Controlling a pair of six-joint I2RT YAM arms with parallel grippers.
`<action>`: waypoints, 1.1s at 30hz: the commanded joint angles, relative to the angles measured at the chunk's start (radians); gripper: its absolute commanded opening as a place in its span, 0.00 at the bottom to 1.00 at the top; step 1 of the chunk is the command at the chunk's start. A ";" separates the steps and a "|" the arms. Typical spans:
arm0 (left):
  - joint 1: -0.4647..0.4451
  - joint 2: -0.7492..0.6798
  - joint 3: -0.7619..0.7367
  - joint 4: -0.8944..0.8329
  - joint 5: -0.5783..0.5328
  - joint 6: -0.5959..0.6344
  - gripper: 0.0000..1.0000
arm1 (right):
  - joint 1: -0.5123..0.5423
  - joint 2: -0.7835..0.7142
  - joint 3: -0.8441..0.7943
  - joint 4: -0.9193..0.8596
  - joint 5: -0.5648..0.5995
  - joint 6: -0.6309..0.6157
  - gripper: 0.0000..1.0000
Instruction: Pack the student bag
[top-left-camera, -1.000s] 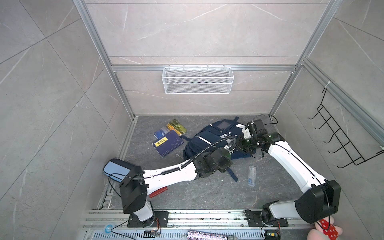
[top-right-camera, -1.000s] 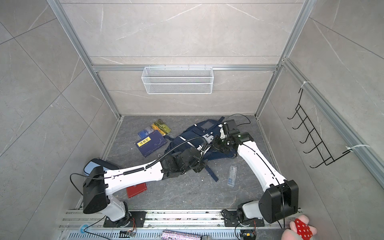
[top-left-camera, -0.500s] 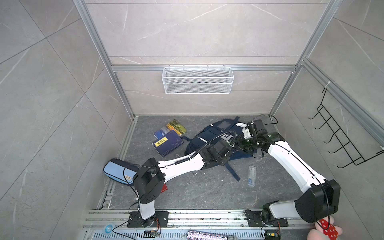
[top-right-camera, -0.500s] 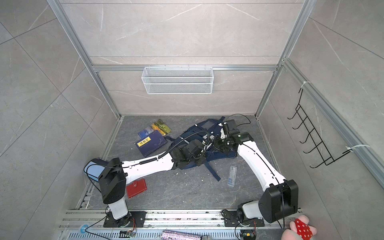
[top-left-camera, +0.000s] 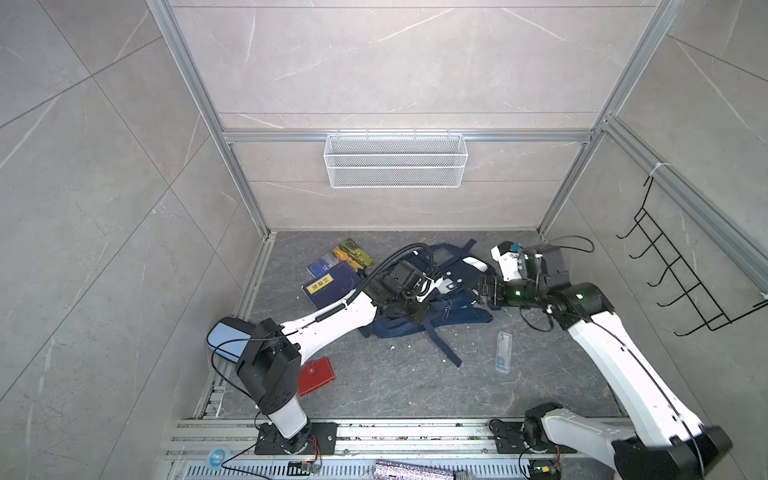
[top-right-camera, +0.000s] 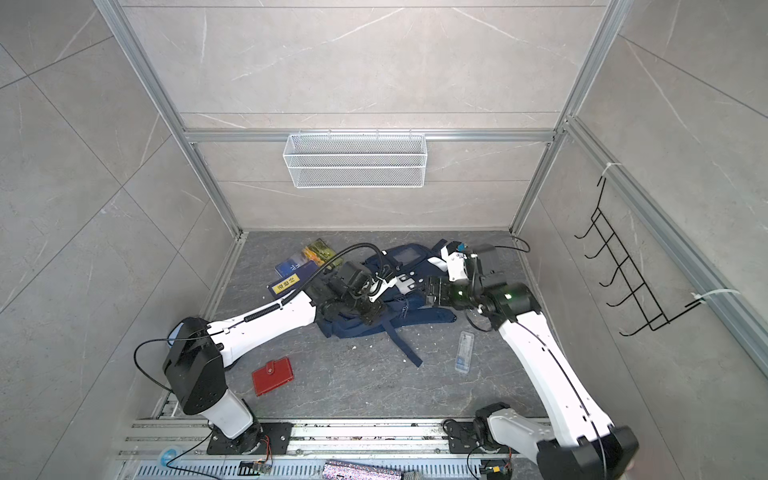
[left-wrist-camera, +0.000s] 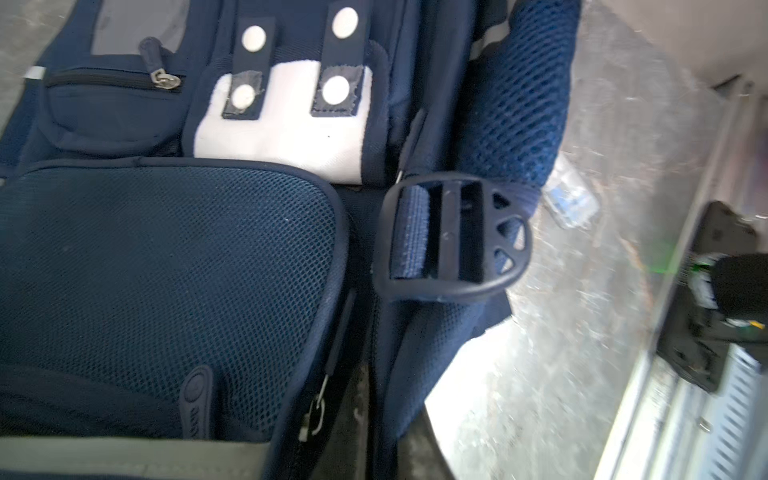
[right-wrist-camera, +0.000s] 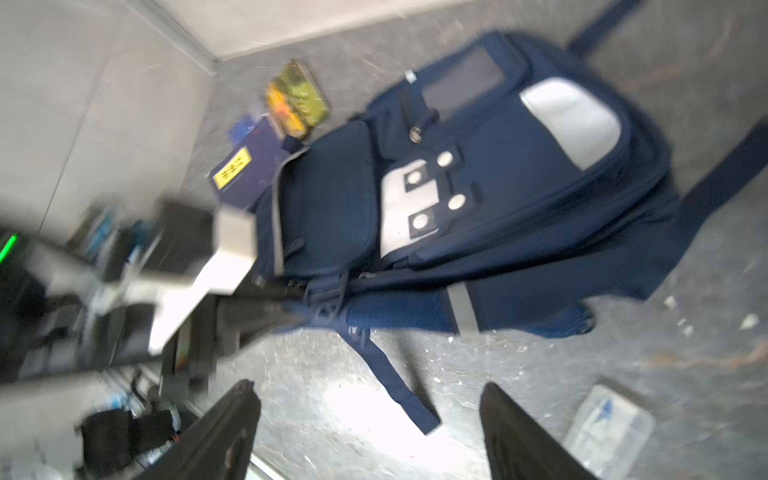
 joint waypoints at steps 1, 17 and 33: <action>0.003 -0.049 0.102 -0.066 0.187 0.053 0.00 | 0.005 -0.084 -0.036 -0.031 -0.054 -0.260 0.86; 0.099 -0.069 0.153 -0.221 0.362 0.179 0.00 | 0.146 0.135 0.108 -0.176 0.062 -0.736 0.86; 0.156 -0.056 0.208 -0.268 0.489 0.202 0.00 | 0.198 0.345 0.152 -0.059 0.094 -0.821 0.84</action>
